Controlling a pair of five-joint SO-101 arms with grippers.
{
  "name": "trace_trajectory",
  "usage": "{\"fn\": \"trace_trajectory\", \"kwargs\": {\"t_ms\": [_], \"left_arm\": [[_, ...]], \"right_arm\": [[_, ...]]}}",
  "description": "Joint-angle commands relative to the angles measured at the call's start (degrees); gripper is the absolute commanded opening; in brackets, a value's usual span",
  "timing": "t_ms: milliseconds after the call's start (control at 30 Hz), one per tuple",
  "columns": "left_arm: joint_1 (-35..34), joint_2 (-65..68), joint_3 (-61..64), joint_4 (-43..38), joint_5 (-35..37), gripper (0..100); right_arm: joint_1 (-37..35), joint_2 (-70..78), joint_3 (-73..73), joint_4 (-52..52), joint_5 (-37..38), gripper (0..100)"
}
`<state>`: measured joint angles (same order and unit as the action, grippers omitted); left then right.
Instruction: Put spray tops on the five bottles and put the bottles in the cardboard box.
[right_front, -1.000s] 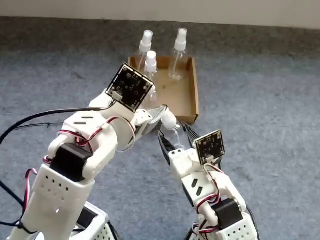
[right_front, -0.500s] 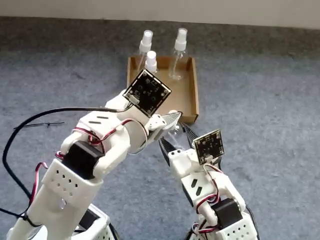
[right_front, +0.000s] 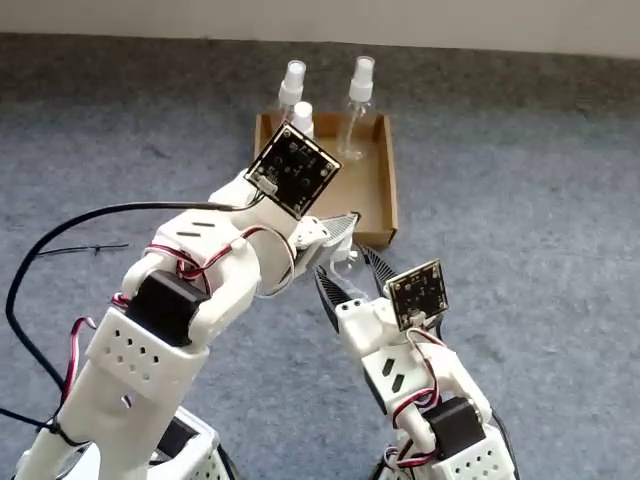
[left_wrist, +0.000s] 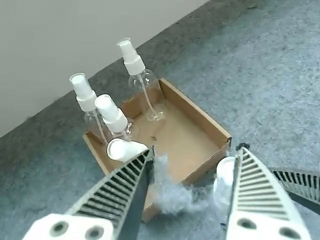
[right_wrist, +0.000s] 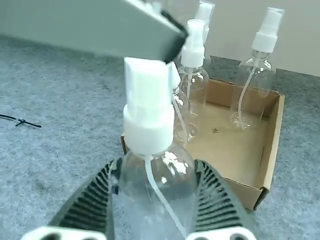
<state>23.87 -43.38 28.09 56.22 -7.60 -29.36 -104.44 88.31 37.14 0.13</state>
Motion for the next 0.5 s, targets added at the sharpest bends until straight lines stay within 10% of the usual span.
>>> {"fn": "trace_trajectory", "kwargs": {"t_ms": [0, 267, 467], "left_arm": [[-2.7, -0.2, -6.5, 4.8, -0.4, 24], [-3.9, -10.9, -19.9, 18.8, -0.5, 24], [-18.2, -14.3, -12.4, 17.6, -0.5, 24]], "right_arm": [[0.9, -0.8, -1.6, -1.4, -0.1, 0.4], [0.9, -0.9, -2.6, -2.0, -0.1, 0.4], [8.9, 2.6, -9.9, -16.2, -0.1, 0.4]]}}
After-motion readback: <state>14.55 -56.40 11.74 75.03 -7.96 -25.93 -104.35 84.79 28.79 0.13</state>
